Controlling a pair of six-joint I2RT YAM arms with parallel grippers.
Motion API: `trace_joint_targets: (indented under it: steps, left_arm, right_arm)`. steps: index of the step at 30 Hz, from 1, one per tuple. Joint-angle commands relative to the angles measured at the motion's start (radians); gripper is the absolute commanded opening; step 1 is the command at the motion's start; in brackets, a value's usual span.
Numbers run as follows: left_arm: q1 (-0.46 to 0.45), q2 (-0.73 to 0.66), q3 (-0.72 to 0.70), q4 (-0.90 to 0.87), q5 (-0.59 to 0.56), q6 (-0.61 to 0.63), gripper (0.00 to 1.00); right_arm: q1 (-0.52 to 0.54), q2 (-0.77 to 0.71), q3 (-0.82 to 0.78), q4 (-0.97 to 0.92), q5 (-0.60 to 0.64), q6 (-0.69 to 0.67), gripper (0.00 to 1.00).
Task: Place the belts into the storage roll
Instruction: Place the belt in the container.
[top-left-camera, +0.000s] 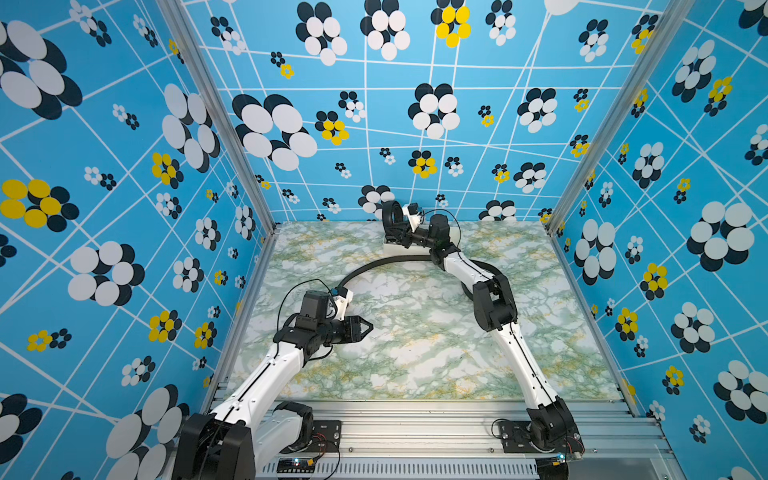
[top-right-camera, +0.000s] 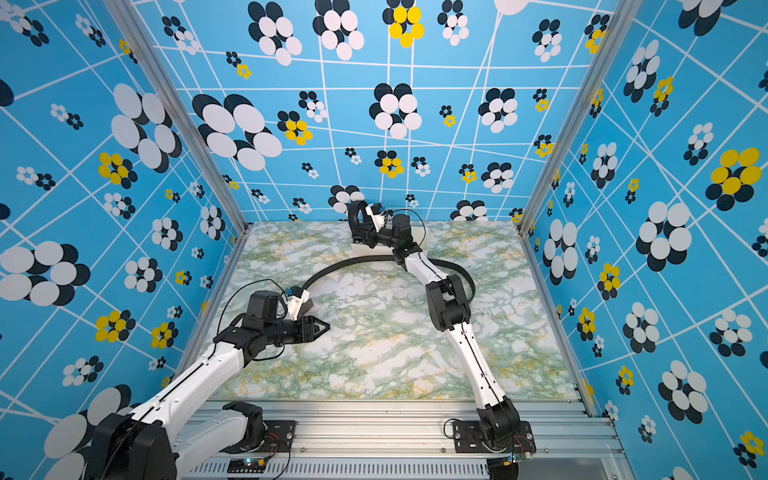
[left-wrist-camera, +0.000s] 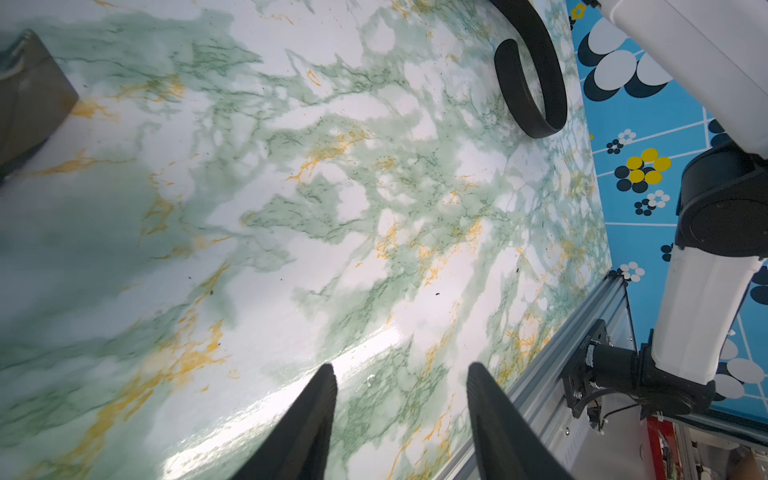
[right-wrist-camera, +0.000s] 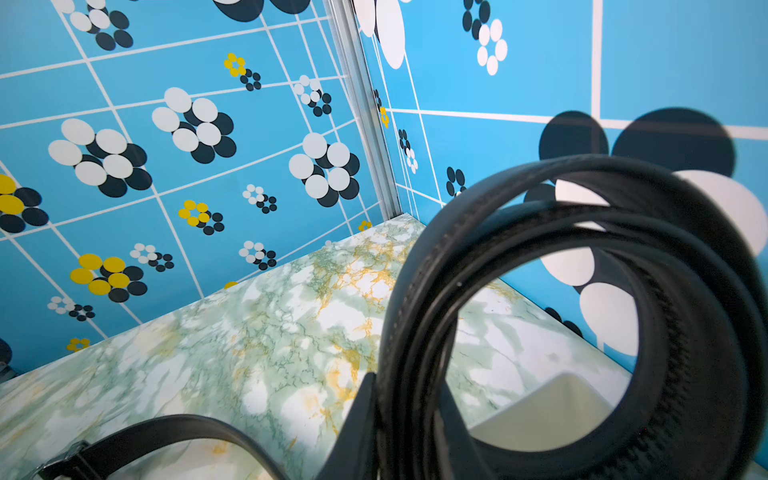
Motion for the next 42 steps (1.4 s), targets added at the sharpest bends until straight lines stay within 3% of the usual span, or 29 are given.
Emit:
trace_joint_targets:
  steps: [1,4,9,15,22,31,36,42]
  left_arm:
    - [0.044,0.037,0.063,0.187,-0.041,-0.044,0.54]
    - [0.065,0.156,0.147,0.386,-0.063,-0.121,0.56]
    - [0.076,0.502,0.481,0.534,0.002,-0.227,0.56]
    - [0.068,0.741,0.819,0.444,-0.006,-0.173,0.56]
    - [0.065,0.83,0.915,0.384,-0.022,-0.15,0.57]
    - [0.063,1.062,1.096,0.409,0.132,-0.274,0.59]
    - [0.061,1.181,1.158,0.549,0.268,-0.402,0.6]
    - [0.054,1.242,1.159,0.751,0.33,-0.535,0.59]
  right_arm:
    - [-0.004,-0.034,-0.025,0.057,-0.068,0.008,0.0]
    - [-0.004,-0.063,-0.078,0.063,-0.081,-0.004,0.0]
    - [-0.008,-0.101,-0.136,0.068,-0.143,-0.005,0.0]
    - [-0.008,-0.195,-0.271,0.032,-0.183,-0.017,0.0]
    - [-0.009,-0.327,-0.516,0.118,-0.185,-0.027,0.0]
    - [-0.009,-0.31,-0.477,0.081,-0.22,-0.039,0.0]
    - [-0.008,-0.304,-0.467,0.072,-0.228,-0.047,0.0]
    - [-0.009,-0.294,-0.446,0.047,-0.239,-0.059,0.0]
